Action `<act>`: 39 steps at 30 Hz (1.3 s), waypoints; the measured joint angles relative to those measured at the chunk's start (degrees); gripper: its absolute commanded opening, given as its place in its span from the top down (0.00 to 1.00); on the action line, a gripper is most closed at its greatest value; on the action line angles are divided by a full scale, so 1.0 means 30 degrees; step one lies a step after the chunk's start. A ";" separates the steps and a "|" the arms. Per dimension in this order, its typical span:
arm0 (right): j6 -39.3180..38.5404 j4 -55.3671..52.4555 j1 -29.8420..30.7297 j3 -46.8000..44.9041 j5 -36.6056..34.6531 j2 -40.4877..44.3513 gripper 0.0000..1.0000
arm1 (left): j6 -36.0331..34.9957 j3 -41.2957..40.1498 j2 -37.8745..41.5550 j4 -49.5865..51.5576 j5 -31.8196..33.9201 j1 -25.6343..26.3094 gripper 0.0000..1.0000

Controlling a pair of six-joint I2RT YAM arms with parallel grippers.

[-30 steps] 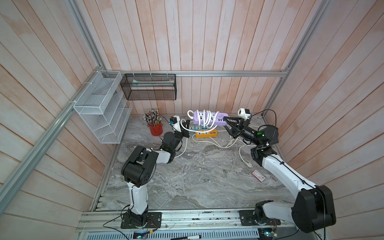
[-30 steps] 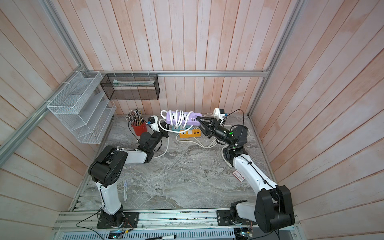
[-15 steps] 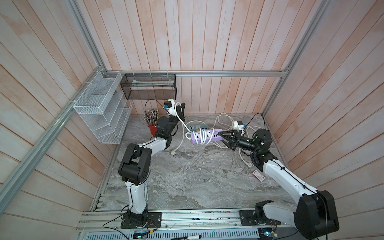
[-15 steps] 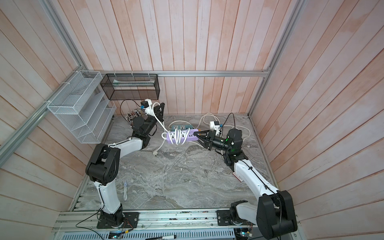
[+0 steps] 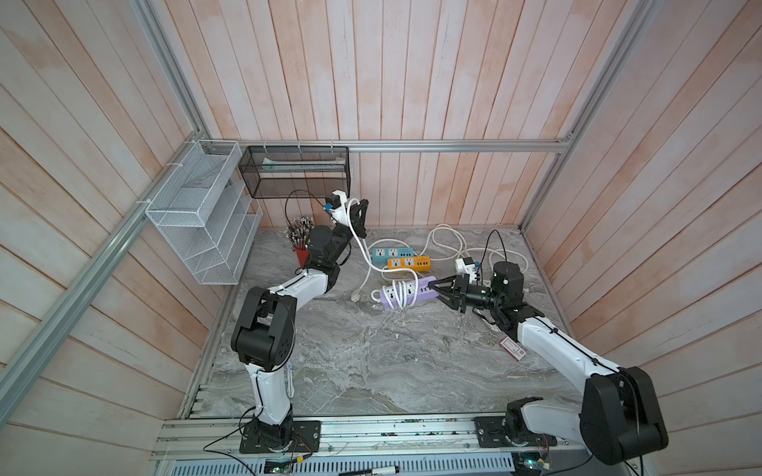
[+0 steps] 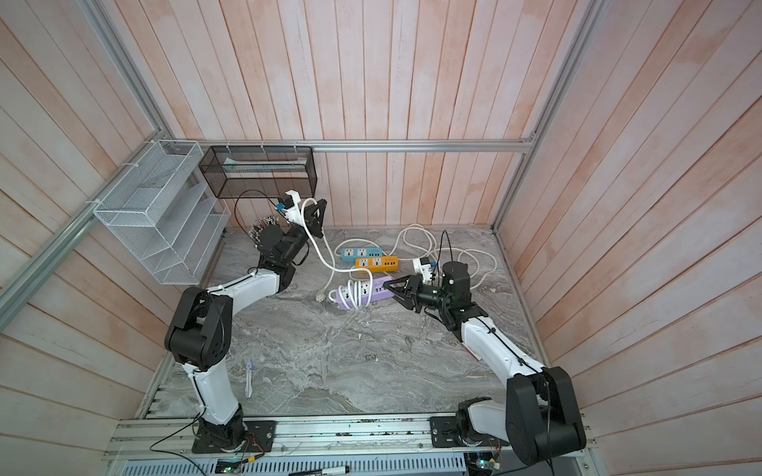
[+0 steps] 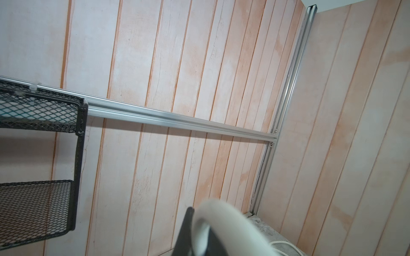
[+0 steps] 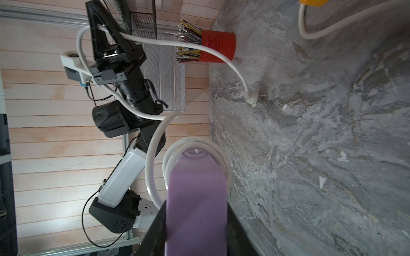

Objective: Unwrap the cord wrapped around the power strip
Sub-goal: Unwrap the power cord from the power strip.

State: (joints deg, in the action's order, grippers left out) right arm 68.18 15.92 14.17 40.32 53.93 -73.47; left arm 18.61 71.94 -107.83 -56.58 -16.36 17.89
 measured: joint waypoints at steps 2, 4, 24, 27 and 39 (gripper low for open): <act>-0.0452 -0.0240 -0.0095 0.0000 -0.0306 -0.0444 0.77 | 0.0095 -0.0656 0.0663 -0.0015 -0.0058 0.0000 1.00; -0.0845 -0.0357 -0.0240 0.0000 -0.0546 -0.0787 0.77 | 0.0226 -0.1290 0.1333 -0.0160 -0.0131 0.0007 1.00; 0.4685 0.9916 -0.2455 -0.1639 -0.3534 -0.4233 0.78 | 0.1821 -1.0331 0.6346 -0.2477 0.0903 0.2718 1.00; 0.5668 1.1380 -0.2455 -0.1406 -0.4044 -0.4597 0.78 | 0.2193 -1.1577 0.6382 -0.2863 0.1392 0.3249 1.00; 0.8954 1.5890 -0.2455 0.1078 -0.4801 -0.5224 0.78 | 0.3264 -1.3180 0.4430 -0.4685 0.2907 0.5413 1.00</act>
State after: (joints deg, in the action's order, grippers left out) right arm 95.04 63.59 6.81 43.55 39.53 -89.14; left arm 28.40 32.40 -94.54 -70.63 -7.64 34.13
